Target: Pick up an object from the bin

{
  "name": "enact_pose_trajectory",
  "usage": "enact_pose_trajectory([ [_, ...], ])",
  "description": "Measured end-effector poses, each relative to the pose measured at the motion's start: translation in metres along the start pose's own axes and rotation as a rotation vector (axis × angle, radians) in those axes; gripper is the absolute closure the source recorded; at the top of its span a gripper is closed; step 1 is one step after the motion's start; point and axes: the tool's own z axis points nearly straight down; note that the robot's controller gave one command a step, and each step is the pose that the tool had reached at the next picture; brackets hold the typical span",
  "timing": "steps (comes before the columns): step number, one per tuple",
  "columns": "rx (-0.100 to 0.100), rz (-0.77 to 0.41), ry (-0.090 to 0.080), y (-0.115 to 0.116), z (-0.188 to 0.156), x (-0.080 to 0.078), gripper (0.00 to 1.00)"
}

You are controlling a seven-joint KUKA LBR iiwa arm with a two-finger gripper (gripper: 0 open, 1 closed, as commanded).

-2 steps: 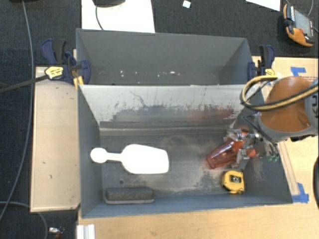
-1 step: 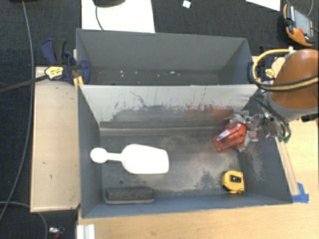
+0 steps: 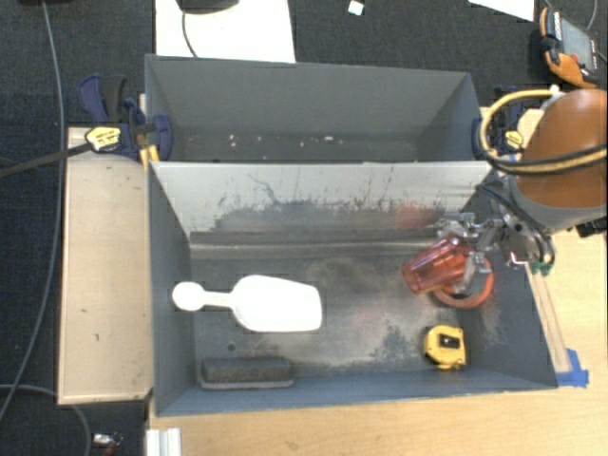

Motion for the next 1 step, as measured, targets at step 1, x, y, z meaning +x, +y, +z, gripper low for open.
enact_pose_trajectory([
  [1,0.003,-0.018,-0.018,-0.0042,-0.0145,-0.0132,1.0],
])
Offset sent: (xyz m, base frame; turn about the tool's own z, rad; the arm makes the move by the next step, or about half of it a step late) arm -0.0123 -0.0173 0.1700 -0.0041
